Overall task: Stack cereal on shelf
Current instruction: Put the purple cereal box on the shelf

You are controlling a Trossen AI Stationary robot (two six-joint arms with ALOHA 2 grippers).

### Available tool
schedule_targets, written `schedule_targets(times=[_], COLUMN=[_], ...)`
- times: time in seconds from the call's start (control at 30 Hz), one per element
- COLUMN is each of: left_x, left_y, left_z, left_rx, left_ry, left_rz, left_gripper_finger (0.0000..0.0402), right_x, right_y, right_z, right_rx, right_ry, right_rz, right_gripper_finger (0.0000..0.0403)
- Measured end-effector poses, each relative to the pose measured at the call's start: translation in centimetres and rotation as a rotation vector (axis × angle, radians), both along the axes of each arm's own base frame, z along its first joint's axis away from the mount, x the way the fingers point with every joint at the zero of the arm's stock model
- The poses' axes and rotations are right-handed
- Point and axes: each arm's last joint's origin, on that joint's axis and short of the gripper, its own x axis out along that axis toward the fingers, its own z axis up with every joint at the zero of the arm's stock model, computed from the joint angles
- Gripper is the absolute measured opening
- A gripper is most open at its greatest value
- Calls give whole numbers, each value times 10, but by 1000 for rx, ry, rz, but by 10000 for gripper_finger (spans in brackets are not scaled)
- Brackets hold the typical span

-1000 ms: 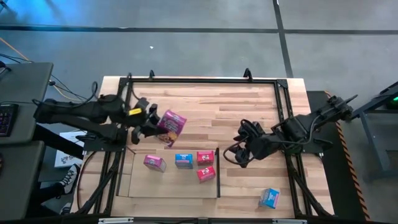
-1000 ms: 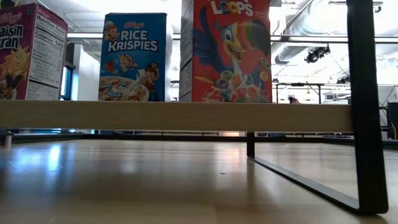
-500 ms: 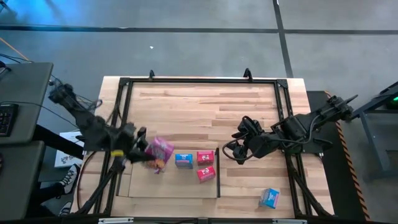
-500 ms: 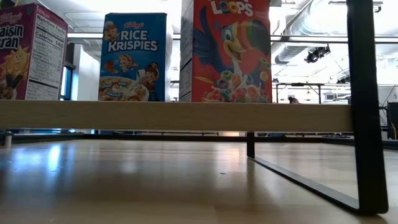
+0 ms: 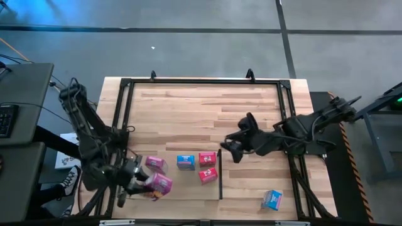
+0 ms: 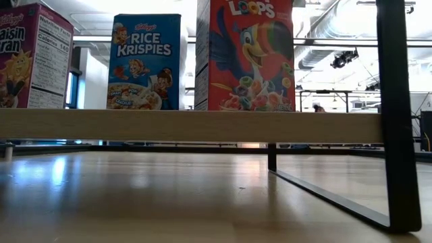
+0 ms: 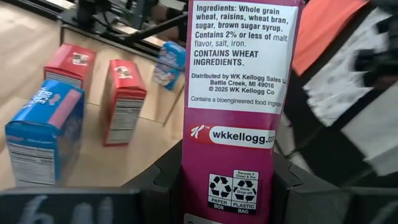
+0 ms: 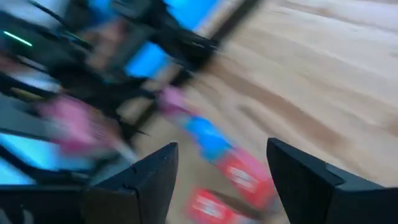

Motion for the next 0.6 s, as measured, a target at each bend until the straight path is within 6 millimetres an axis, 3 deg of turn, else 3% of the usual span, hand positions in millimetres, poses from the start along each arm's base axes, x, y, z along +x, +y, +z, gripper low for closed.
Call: schedule_targets(times=[0.2, 0.43, 0.6], left_x=[10, 17, 21], left_y=[-9, -8, -5], left_z=[-15, -20, -20], left_rx=[94, 116, 122], left_ry=[15, 25, 26], left_rz=[25, 54, 69], left_gripper_finger=[118, 118, 118], right_x=[45, 102, 130], right_y=[15, 23, 28], right_z=[11, -2, -4], right_rx=[112, 23, -115], right_ry=[-276, -228, -156], right_rz=[158, 334, 436], right_gripper_finger=[241, 241, 241])
